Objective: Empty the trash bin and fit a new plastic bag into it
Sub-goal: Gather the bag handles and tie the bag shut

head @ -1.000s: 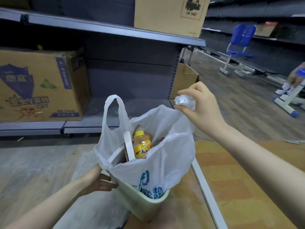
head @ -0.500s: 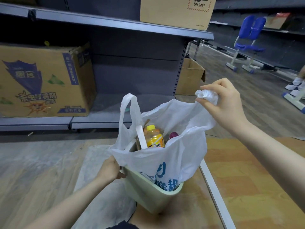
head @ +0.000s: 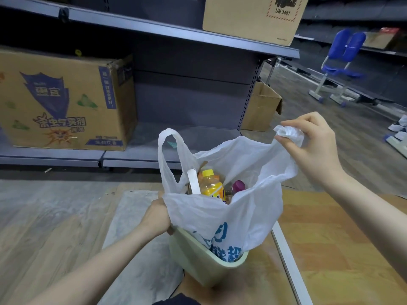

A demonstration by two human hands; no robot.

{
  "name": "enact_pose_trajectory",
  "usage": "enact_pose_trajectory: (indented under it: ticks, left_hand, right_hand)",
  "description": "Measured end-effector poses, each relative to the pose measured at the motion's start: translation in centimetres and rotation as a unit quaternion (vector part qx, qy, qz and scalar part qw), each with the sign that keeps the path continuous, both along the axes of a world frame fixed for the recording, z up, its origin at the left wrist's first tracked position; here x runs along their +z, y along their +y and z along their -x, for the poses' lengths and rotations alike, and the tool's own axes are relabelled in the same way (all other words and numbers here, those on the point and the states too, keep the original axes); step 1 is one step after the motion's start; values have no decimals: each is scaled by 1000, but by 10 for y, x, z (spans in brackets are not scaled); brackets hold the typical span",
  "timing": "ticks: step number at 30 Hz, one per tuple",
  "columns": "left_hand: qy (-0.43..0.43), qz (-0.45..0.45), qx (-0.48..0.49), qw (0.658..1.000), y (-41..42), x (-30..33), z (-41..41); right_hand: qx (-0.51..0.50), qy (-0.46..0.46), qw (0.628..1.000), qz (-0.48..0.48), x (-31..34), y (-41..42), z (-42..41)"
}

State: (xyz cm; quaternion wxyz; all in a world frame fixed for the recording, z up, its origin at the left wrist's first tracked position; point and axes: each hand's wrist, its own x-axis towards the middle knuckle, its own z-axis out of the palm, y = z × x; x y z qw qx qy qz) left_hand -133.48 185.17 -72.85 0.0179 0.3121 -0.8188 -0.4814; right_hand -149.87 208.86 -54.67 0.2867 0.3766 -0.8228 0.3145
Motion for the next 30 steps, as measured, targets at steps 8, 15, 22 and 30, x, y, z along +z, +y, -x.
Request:
enact_pose_trajectory:
  ticks: [8, 15, 22, 30]
  left_hand:
    - [44, 52, -2, 998, 20, 13, 16]
    - [70, 24, -2, 997, 67, 8, 53]
    - [35, 210, -82, 974, 87, -5, 77]
    - [2, 327, -64, 943, 54, 34, 65]
  right_hand:
    - [-22, 13, 1000, 16, 8, 12, 13]
    - [-52, 11, 998, 28, 11, 38, 31]
    - [-56, -2, 998, 16, -1, 49, 37]
    - [-61, 70, 994, -62, 9, 55, 38]
